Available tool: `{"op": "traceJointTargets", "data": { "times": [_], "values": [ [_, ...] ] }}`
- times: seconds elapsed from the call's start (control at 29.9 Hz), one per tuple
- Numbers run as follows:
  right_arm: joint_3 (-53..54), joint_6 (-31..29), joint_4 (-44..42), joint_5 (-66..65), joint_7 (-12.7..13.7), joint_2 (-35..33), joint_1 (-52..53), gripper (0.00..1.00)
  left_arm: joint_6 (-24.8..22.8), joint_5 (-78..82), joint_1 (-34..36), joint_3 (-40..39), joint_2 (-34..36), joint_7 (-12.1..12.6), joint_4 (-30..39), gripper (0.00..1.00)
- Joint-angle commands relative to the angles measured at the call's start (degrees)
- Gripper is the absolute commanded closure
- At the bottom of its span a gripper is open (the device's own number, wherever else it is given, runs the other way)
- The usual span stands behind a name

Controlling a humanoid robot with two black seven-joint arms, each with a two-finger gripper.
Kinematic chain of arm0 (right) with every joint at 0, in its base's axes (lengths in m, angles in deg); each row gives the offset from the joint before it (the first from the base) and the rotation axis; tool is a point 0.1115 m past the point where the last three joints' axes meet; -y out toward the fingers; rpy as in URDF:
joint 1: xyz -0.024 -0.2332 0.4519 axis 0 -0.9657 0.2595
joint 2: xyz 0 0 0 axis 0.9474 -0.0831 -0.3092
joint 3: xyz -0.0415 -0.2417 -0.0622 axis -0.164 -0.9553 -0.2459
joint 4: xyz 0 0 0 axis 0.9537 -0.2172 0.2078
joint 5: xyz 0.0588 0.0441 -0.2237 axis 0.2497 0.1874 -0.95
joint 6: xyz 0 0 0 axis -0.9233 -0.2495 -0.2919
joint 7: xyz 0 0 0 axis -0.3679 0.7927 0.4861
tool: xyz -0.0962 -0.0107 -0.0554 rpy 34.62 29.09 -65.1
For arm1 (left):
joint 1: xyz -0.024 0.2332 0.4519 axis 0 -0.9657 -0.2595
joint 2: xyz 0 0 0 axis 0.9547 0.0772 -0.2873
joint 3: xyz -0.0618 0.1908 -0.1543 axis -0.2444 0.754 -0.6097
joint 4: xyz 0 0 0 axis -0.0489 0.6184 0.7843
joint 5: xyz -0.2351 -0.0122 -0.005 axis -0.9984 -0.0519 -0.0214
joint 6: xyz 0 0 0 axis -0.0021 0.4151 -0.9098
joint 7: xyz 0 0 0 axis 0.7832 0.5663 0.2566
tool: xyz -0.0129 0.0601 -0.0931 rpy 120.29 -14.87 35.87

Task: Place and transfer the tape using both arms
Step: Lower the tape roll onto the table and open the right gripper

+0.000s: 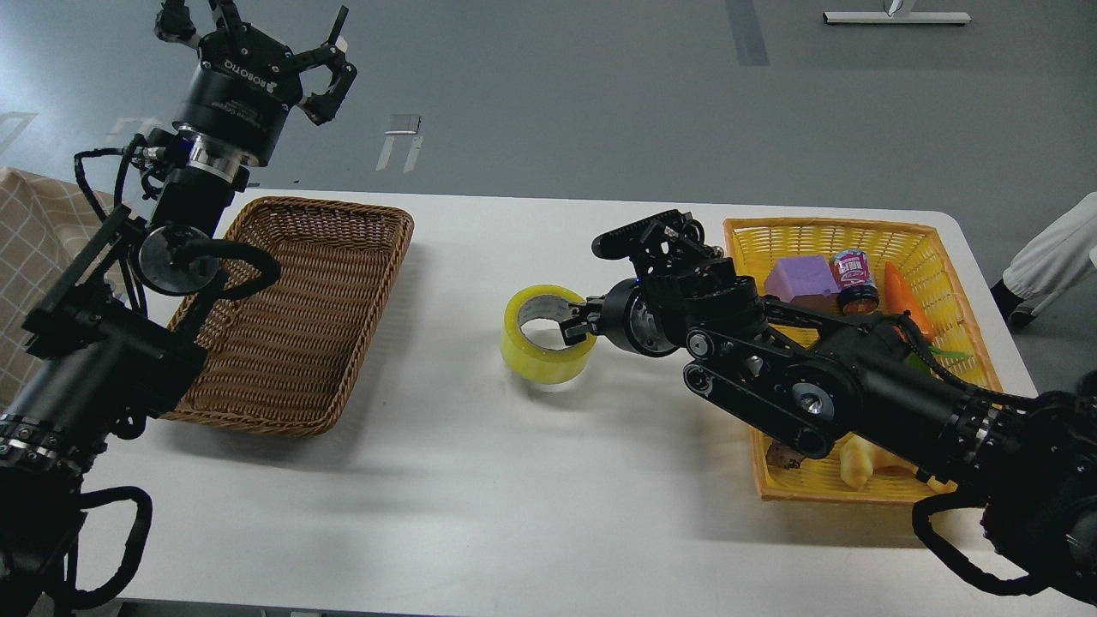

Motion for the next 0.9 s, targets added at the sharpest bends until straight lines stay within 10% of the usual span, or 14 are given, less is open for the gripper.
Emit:
{"op": "traceJointTargets", "data": {
  "times": [0.0, 0.7, 0.87],
  "values": [
    [-0.7, 0.0, -0.6, -0.8, 0.0, 0.1, 0.0, 0.9, 0.0, 0.0, -0.1, -0.1, -0.1, 0.0, 0.0, 0.02],
    [-3.6, 0.0, -1.0, -1.0, 0.0, 0.1, 0.4, 0.85, 0.0, -0.1, -0.1, -0.1, -0.1, 0.0, 0.0, 0.02],
    [-3.6, 0.0, -1.0, -1.0, 0.1, 0.1, 0.4, 0.65, 0.0, -0.1, -0.1, -0.1, -0.1, 0.0, 0.0, 0.02]
  ]
}}
